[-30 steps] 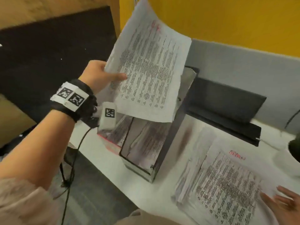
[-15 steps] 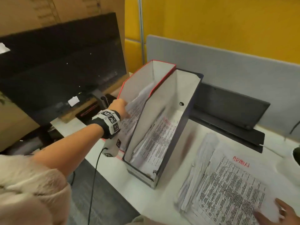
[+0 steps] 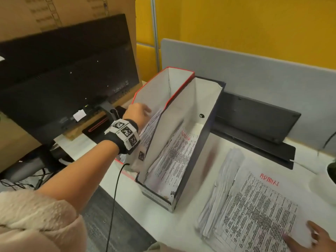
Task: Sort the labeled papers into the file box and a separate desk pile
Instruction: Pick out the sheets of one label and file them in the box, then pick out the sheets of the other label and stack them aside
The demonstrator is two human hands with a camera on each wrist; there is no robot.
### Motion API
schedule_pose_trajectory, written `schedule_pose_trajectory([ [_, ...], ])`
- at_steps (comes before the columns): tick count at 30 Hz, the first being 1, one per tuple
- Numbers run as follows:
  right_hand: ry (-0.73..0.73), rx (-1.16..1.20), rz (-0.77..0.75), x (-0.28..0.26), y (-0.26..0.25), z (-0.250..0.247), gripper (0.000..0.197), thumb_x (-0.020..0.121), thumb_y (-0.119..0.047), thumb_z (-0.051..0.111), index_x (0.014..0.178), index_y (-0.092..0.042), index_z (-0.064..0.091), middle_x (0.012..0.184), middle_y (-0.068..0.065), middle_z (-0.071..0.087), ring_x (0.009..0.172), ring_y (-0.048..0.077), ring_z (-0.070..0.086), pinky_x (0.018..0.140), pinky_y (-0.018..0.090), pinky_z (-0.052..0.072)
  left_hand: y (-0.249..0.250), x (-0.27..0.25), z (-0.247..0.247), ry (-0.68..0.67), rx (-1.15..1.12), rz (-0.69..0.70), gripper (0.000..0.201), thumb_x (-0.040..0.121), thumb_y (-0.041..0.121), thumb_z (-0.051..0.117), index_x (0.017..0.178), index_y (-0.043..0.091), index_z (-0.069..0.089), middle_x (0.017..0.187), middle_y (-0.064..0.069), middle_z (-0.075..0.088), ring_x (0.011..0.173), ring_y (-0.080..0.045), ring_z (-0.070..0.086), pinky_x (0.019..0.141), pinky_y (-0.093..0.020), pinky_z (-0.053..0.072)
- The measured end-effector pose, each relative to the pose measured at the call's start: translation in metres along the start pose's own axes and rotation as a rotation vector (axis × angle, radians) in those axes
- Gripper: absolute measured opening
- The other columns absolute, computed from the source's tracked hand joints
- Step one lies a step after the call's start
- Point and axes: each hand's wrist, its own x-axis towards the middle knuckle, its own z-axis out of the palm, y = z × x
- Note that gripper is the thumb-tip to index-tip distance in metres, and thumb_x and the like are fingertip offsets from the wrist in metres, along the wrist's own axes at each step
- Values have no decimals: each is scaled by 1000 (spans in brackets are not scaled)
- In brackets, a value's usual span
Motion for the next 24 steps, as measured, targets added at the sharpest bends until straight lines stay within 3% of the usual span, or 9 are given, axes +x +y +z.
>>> schedule_pose_trajectory([
  [4, 99, -66, 54, -17, -13, 0, 85, 49, -15, 92, 123, -5, 51, 125, 27, 51, 109, 45, 52, 101, 54, 40, 65, -18, -19, 290, -269, 259, 18, 87, 12, 56, 102, 15, 67, 97, 0, 66, 87, -9, 61, 80, -19, 49],
  [7, 71, -47, 42, -23, -15, -2, 83, 56, -15, 88, 128, -13, 48, 124, 24, 46, 110, 41, 52, 104, 51, 39, 118, -45, -11, 332, -488, 425, 15, 86, 10, 56, 94, 15, 68, 89, 8, 65, 75, -1, 58, 69, -8, 46],
  [10, 66, -45, -18, -26, -14, -3, 79, 61, -16, 85, 130, -14, 46, 124, 21, 42, 111, 39, 50, 103, 47, 40, 159, -79, 26, 216, -614, 538, 15, 85, 10, 55, 91, 15, 67, 85, 7, 67, 73, -5, 61, 68, -13, 49],
  [12, 71, -55, -19, -29, -13, -2, 83, 62, -21, 85, 133, -15, 43, 127, 20, 41, 115, 38, 48, 103, 46, 40, 173, -101, 64, 60, -605, 548, 15, 84, 12, 56, 91, 19, 67, 79, 10, 65, 72, -7, 61, 70, -19, 50],
  [14, 80, -90, 20, -32, -14, -4, 91, 60, -30, 86, 136, -15, 38, 129, 18, 41, 119, 36, 45, 103, 43, 39, 174, -117, 108, -116, -452, 501, 15, 85, 19, 57, 95, 22, 67, 79, 11, 64, 74, -10, 61, 74, -24, 50],
  [17, 42, -139, 49, -36, -15, -5, 97, 61, -39, 84, 140, -13, 35, 131, 16, 40, 121, 33, 43, 102, 40, 37, 155, -125, 170, -384, -63, 369, 22, 89, 25, 55, 106, 14, 64, 98, -3, 68, 90, -20, 62, 83, -30, 49],
  [20, -16, -122, 42, -38, -17, -4, 94, 66, -39, 81, 142, -14, 32, 133, 13, 36, 122, 30, 43, 103, 37, 38, 132, -125, 207, -559, 122, 230, 28, 89, 28, 56, 95, 2, 62, 93, -11, 63, 80, -24, 57, 69, -28, 43],
  [24, -97, -122, 16, -41, -21, 0, 90, 71, -40, 77, 143, -18, 29, 137, 10, 34, 125, 27, 43, 103, 36, 41, 118, -121, 221, -543, 91, 140, 38, 81, 43, 65, 71, 10, 50, 65, -2, 51, 56, -19, 51, 49, -24, 38],
])
